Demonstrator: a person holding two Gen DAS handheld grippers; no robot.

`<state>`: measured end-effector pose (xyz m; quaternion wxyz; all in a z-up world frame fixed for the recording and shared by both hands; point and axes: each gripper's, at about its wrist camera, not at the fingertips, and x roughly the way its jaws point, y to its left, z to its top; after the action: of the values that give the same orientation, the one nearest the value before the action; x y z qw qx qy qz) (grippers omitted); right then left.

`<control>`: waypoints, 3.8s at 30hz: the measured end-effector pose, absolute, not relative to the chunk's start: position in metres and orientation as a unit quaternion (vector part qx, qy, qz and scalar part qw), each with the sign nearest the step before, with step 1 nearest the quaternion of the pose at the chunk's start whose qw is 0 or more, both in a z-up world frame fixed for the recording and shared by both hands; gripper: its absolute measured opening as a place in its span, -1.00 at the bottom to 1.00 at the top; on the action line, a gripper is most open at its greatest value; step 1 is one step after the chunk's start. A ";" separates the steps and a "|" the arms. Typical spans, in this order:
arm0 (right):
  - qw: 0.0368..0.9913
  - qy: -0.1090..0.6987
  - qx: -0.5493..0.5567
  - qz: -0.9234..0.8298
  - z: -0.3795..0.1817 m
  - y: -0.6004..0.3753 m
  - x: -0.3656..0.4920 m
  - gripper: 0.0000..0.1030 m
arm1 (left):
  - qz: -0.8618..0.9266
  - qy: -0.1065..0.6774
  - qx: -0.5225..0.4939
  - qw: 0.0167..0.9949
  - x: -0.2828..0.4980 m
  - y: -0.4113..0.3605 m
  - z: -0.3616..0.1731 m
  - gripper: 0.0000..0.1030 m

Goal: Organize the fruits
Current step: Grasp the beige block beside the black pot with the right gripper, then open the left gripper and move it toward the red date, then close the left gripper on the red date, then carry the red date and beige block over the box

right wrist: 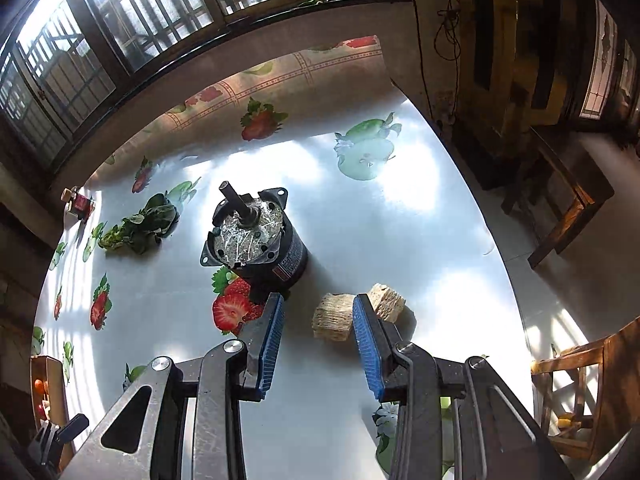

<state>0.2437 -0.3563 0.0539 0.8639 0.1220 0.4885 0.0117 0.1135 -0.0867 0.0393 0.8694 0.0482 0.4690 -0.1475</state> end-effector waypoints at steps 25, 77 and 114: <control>0.858 0.498 0.115 0.045 0.041 -0.323 0.184 -0.47 | -0.156 0.470 0.024 0.868 0.076 -0.067 0.044 -1.00; 0.864 0.474 0.147 0.085 0.020 -0.247 -0.031 -0.28 | -0.178 0.460 0.058 0.868 0.055 -0.092 0.013 -0.46; 0.844 0.439 0.095 0.294 0.092 0.013 -0.065 -0.26 | 0.055 0.383 -0.100 0.916 -0.102 0.245 0.092 -0.45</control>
<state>-0.0653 0.0126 0.0923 0.8440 0.0950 0.4385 0.2939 -0.1016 0.2453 0.0921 0.9164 -0.1002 0.3834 0.0555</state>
